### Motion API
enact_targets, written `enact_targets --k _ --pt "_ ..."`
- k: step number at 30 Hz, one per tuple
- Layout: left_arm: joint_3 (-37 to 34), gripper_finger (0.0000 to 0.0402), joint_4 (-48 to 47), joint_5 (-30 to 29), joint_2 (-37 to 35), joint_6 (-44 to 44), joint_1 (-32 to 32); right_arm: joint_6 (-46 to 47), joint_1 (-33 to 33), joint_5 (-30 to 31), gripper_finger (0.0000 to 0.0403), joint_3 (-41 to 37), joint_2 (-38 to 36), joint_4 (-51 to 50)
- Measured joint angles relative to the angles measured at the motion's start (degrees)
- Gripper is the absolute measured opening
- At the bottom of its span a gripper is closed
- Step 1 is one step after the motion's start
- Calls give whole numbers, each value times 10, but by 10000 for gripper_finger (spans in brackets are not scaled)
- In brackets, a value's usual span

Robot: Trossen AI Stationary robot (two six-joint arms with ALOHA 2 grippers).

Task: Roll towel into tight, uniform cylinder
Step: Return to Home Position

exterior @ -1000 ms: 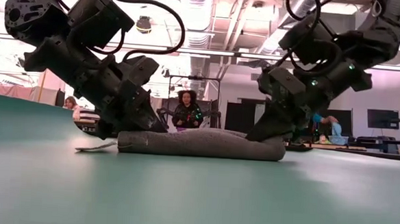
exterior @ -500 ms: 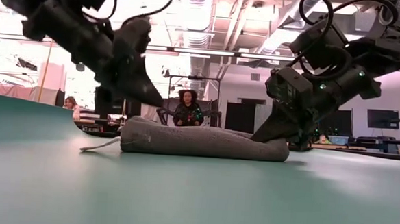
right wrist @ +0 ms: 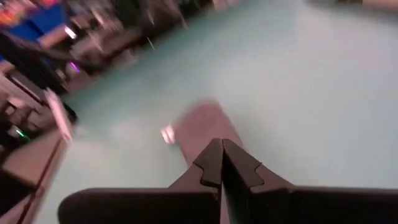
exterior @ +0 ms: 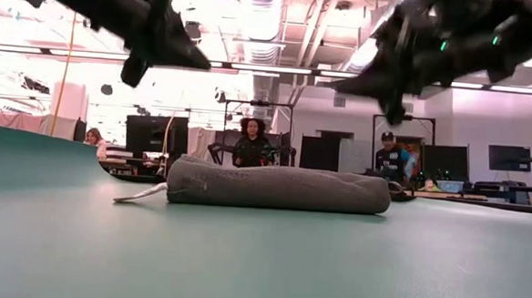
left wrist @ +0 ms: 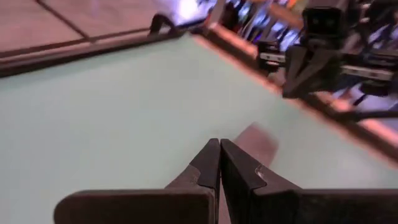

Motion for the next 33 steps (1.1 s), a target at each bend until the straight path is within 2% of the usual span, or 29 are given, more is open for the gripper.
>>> enact_targets --k 3,8,13,17,22,24,26,33 --pt "0 0 2 12 -56 -8 0 -42 -10 0 27 0 -89 -17" --pt "1 0 27 70 -170 97 -8 -69 -27 0 28 1 -253 -77" --pt "1 0 -10 40 -275 150 -11 -87 -37 0 28 1 -418 -165" --pt "1 0 -92 16 -345 157 -12 -114 -39 -1 28 2 -549 -300" --pt "-6 0 -147 31 -384 187 -12 -128 -39 16 28 2 -674 -429" --pt "-24 0 -157 51 -393 182 -11 -126 -39 16 28 -1 -706 -467" --pt "-57 0 -134 70 -403 156 -11 -122 -38 16 28 -9 -704 -477" --pt "-237 0 87 135 -427 102 -12 -117 -34 17 28 -95 -703 -421"
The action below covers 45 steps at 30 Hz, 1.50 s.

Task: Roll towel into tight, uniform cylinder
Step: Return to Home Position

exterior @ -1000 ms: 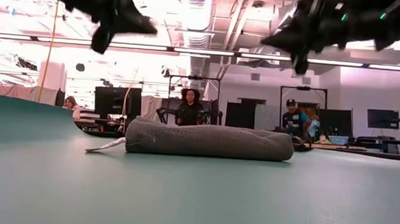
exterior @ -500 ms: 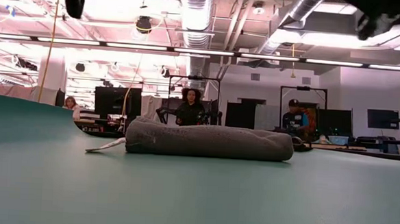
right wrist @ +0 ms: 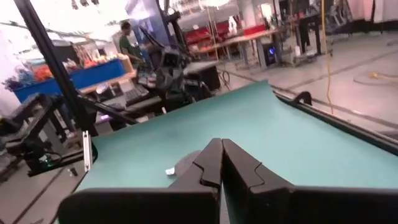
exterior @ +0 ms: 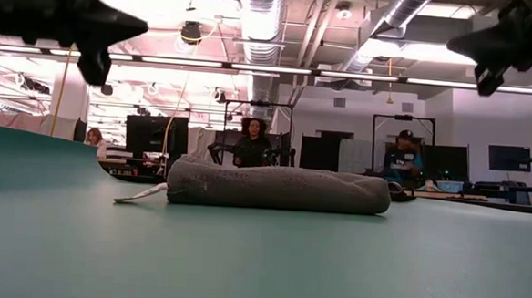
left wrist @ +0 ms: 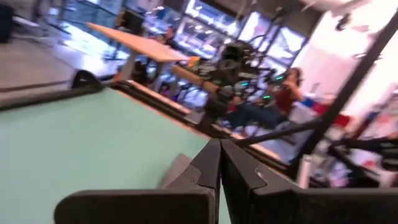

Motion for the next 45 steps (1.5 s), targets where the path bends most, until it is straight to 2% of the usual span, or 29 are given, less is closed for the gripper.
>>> enact_targets --k 3,6,11,21,31,36,45 --pt "-56 0 74 20 -3 -22 0 2 -1 1 28 -45 -2 51" --pt "-58 0 24 22 -4 -46 -1 8 -1 1 28 -92 -2 105" --pt "-59 0 12 12 -4 -13 -1 32 0 3 28 -152 -1 157" --pt "-59 0 6 6 -4 0 -1 -16 -2 11 28 -152 12 155" --pt "-60 0 -4 18 -4 -6 -1 -16 -2 3 28 -152 11 155" --pt "-60 0 -51 18 -4 -6 -1 -17 -2 3 28 -152 11 155" --pt "-60 0 -195 19 -4 -6 -1 -17 -2 0 28 -153 11 154"
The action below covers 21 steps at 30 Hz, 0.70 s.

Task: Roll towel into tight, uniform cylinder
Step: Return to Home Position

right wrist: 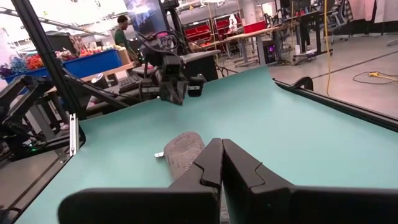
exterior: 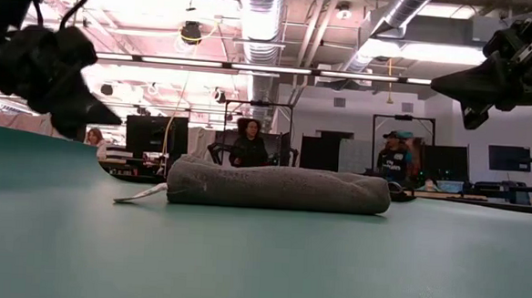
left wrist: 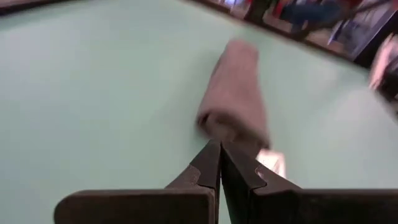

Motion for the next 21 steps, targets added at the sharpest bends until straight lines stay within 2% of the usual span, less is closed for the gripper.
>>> enact_targets --k 5,21 --pt "6 0 -36 3 5 1 0 0 0 0 28 0 0 0" --pt "9 0 -40 1 5 4 0 0 0 0 28 0 0 0"
